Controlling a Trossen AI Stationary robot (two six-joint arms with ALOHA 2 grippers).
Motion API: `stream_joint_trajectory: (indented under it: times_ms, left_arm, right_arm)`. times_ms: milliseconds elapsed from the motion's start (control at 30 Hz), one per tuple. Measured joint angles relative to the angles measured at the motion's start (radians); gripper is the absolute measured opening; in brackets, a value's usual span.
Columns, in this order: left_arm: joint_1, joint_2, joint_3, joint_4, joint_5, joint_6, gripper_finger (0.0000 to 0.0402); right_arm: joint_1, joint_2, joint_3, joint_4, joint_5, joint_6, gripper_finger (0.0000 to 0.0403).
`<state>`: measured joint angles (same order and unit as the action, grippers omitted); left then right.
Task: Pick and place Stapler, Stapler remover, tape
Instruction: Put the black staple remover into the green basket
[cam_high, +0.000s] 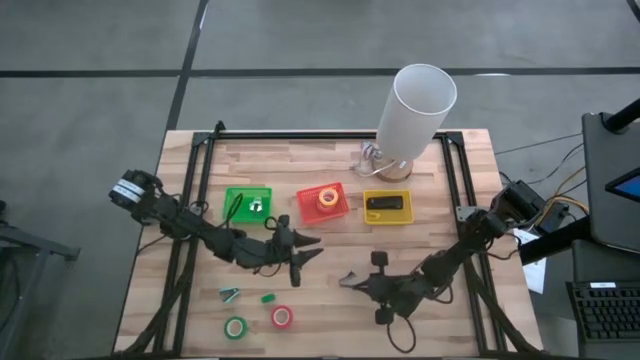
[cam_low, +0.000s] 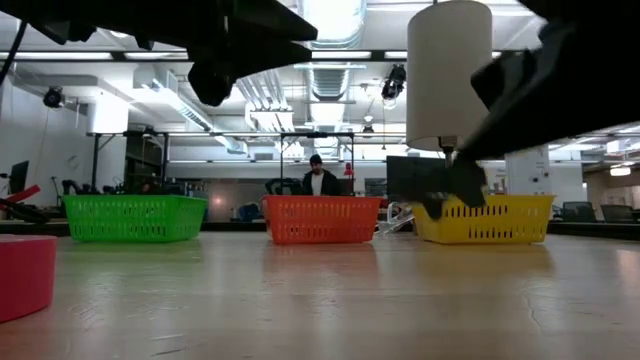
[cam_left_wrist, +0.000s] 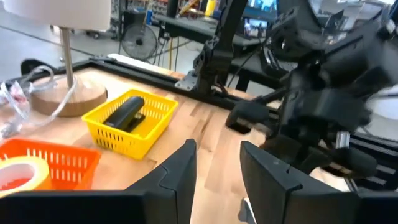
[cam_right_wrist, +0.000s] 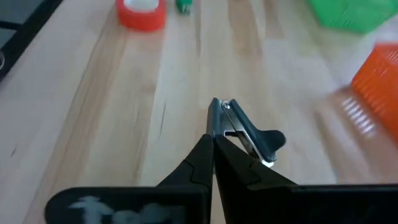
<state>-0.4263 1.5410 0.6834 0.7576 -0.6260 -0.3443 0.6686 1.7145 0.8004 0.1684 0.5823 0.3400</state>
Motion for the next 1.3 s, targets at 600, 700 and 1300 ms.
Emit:
stream_joint_trajectory:
  times_ms: [600, 700, 1300]
  left_arm:
    - [0.001, 0.118, 0.070, -0.001, 0.240, 0.046, 0.0137]
    - [0.001, 0.146, 0.109, 0.000, 0.251, 0.055, 0.0138]
    - [0.019, 0.179, 0.154, -0.007, 0.267, -0.165, 0.0124]
  right_arm:
    - [0.003, 0.000, 0.212, -0.171, 0.076, -0.202, 0.0008]
    - [0.003, 0.000, 0.223, -0.174, 0.076, -0.224, 0.0008]
    - [0.003, 0.000, 0.254, -0.186, 0.083, -0.338, 0.0008]
